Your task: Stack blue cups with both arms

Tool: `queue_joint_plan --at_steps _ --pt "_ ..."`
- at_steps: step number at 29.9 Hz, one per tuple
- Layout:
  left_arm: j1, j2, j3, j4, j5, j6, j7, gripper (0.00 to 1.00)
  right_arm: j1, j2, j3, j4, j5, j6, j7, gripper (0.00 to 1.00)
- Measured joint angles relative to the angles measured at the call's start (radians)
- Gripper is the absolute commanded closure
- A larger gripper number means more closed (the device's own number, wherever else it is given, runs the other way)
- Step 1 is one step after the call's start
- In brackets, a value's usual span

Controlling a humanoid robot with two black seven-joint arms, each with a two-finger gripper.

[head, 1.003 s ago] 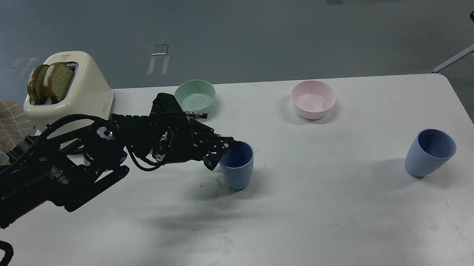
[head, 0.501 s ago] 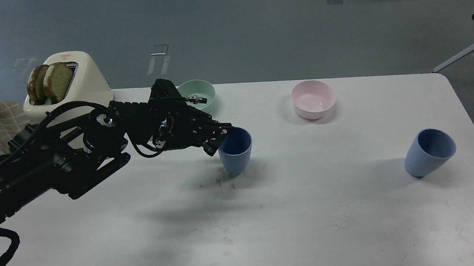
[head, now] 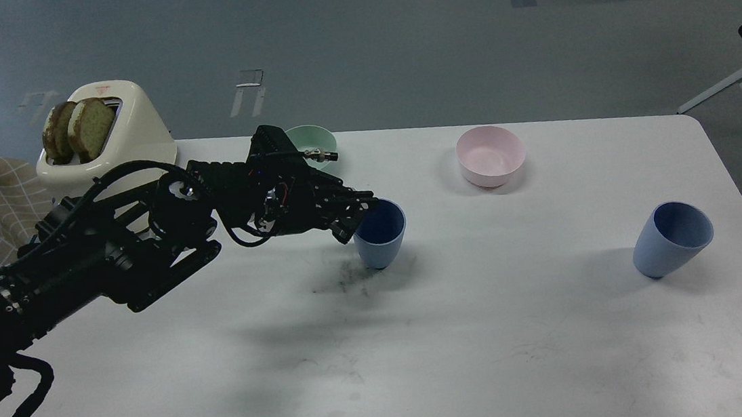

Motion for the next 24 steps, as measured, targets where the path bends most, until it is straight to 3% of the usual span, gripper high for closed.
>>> queue_joint_plan --at_steps 3,10,19,24 --pt "0.0 0.007 -0.001 0.0 -0.019 0.0 0.0 0.29 -0.001 -0.004 0.0 0.002 0.0 0.0 0.0 0.0" --pt "-0.019 0.036 -0.026 0.0 -0.197 0.0 -0.01 0.03 -0.02 -0.039 0.0 0.015 0.0 0.0 0.0 0.0" --pt "-0.036 0.109 -0.147 0.003 -0.68 0.001 -0.01 0.03 -0.222 -0.201 -0.003 0.25 -0.053 0.0 0.006 0.0" --pt "-0.022 0.125 -0.259 0.006 -0.987 0.0 -0.015 0.03 -0.294 -0.291 -0.013 0.324 -0.277 0.0 0.011 0.0"
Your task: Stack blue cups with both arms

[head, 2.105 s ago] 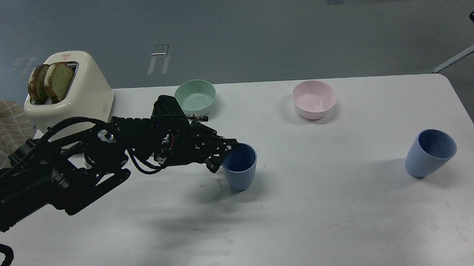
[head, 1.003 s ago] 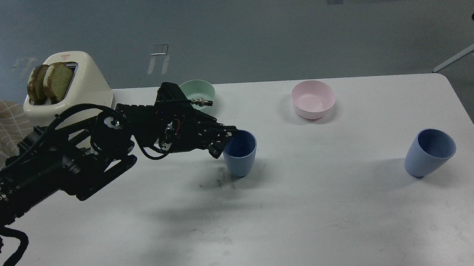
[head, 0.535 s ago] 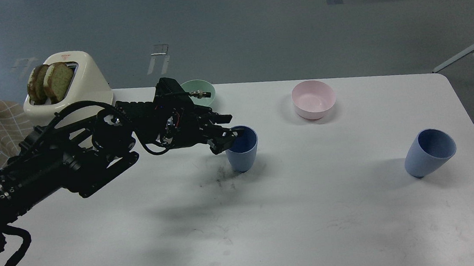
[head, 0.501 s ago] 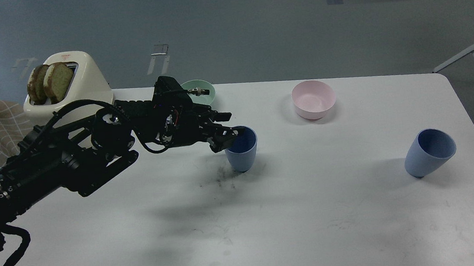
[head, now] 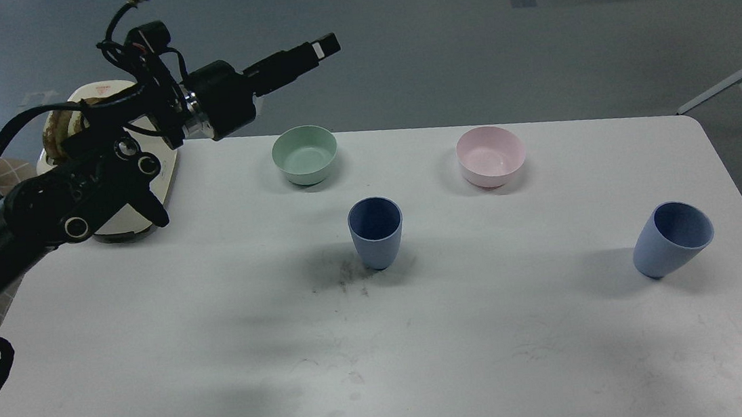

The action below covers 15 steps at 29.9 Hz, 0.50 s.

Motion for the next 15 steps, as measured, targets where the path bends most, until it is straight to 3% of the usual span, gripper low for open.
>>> queue_joint_plan --at_steps 10,15 --pt "0.041 -0.01 -0.188 0.115 -0.654 -0.009 -0.001 0.03 -0.182 -0.133 -0.079 0.211 -0.712 0.0 0.101 0.0" --pt "0.058 -0.011 -0.233 0.134 -0.777 -0.015 -0.001 0.03 -0.209 -0.143 -0.126 0.239 -0.876 0.0 0.12 0.0"
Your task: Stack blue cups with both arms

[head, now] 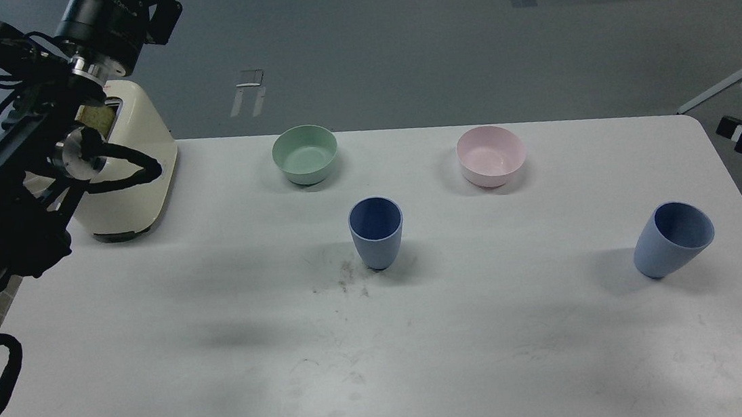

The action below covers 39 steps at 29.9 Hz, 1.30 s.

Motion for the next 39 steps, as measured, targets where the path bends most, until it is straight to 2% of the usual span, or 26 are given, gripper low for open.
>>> queue_joint_plan --at_steps 6,14,18,23,31,32,33,36,39 --pt "0.054 -0.005 -0.087 0.001 -0.068 -0.052 0.0 0.03 -0.031 0.037 -0.018 -0.005 -0.218 -0.047 -0.003 0.0" --pt "0.079 -0.027 -0.118 -0.002 -0.076 -0.08 0.0 0.03 -0.047 0.16 -0.02 -0.074 -0.25 -0.058 -0.013 0.01" --pt "0.079 -0.038 -0.118 -0.003 -0.075 -0.079 0.0 0.03 -0.048 0.183 -0.021 -0.079 -0.258 -0.058 -0.029 0.1" --pt "0.079 -0.041 -0.118 -0.003 -0.074 -0.078 0.0 0.03 -0.044 0.186 -0.042 -0.099 -0.287 -0.058 -0.043 0.31" --pt "0.077 -0.034 -0.121 -0.002 -0.074 -0.078 0.0 0.03 -0.024 0.205 -0.099 -0.13 -0.294 -0.058 -0.044 0.34" --pt "0.076 -0.033 -0.121 -0.002 -0.074 -0.079 0.0 0.03 -0.017 0.205 -0.107 -0.136 -0.295 -0.058 -0.044 0.37" --pt "0.076 -0.032 -0.121 -0.002 -0.075 -0.079 0.0 0.03 -0.008 0.206 -0.121 -0.146 -0.295 -0.058 -0.044 0.46" --pt "0.076 -0.03 -0.121 -0.002 -0.075 -0.08 0.0 0.03 0.015 0.208 -0.145 -0.163 -0.294 -0.058 -0.044 0.61" --pt "0.076 -0.029 -0.121 -0.002 -0.075 -0.08 0.0 0.03 0.022 0.209 -0.155 -0.166 -0.294 -0.057 -0.05 0.68"
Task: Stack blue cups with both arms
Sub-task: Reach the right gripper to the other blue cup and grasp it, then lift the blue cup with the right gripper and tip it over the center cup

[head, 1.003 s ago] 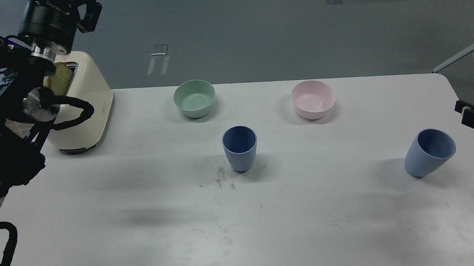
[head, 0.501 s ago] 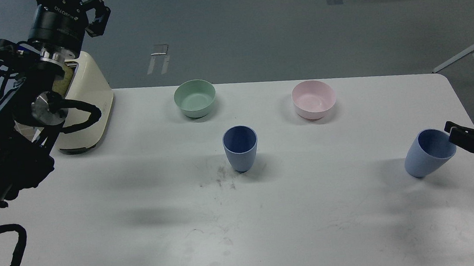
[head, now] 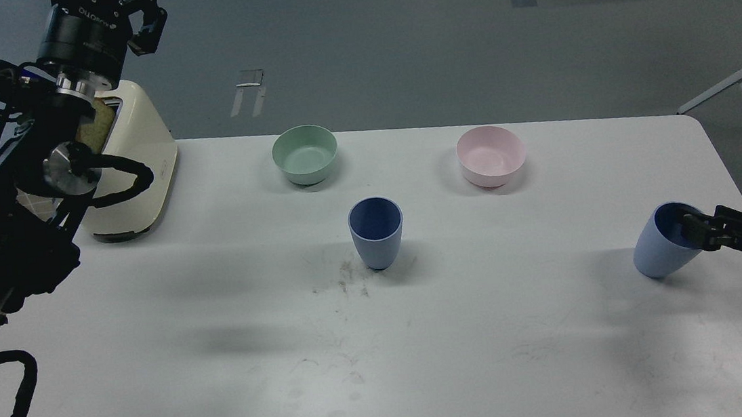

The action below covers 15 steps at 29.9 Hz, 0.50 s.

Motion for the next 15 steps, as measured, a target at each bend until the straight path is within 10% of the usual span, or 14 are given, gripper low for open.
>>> queue_joint_plan --at_steps 5,15 --pt "-0.001 0.001 0.001 0.0 0.008 0.0 0.0 0.03 0.002 0.009 -0.019 -0.001 0.003 0.001 -0.026 1.0" --pt "-0.009 0.006 0.001 -0.002 0.012 -0.001 0.0 0.03 0.007 0.018 -0.009 0.017 0.017 -0.004 -0.018 1.0"
